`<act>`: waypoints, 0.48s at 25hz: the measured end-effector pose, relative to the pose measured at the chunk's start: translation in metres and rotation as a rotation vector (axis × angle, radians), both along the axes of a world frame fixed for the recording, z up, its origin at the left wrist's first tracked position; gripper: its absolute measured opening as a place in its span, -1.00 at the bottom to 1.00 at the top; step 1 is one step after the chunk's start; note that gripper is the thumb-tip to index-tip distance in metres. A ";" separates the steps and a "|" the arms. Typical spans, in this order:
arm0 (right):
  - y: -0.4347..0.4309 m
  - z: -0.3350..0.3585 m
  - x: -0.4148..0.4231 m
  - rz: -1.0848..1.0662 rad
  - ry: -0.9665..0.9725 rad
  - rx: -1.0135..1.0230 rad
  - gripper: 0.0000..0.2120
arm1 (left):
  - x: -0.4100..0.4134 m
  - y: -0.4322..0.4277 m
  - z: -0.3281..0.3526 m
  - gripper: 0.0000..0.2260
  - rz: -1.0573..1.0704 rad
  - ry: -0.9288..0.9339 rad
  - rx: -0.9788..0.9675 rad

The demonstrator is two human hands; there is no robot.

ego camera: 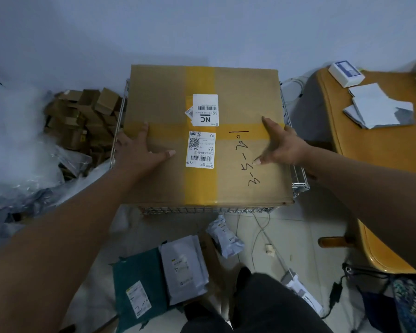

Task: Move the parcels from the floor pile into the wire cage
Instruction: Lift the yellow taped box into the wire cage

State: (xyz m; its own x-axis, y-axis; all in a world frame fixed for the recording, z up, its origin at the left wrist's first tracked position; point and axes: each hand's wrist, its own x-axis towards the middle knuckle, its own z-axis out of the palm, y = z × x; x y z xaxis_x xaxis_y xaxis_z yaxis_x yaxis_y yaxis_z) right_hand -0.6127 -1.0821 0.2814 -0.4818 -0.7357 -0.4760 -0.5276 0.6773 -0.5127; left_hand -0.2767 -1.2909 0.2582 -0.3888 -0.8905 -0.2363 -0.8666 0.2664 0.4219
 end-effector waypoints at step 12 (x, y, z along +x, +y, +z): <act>-0.083 -0.043 -0.105 0.007 0.038 0.018 0.30 | -0.097 -0.083 -0.042 0.00 -0.038 0.018 0.022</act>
State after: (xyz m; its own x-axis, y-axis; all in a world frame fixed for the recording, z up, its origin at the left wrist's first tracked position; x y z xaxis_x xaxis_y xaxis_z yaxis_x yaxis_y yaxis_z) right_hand -0.7181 -1.1650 0.2387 -0.4944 -0.7310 -0.4702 -0.5516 0.6820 -0.4803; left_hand -0.3739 -1.3736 0.2157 -0.4263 -0.8700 -0.2479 -0.8483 0.2893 0.4434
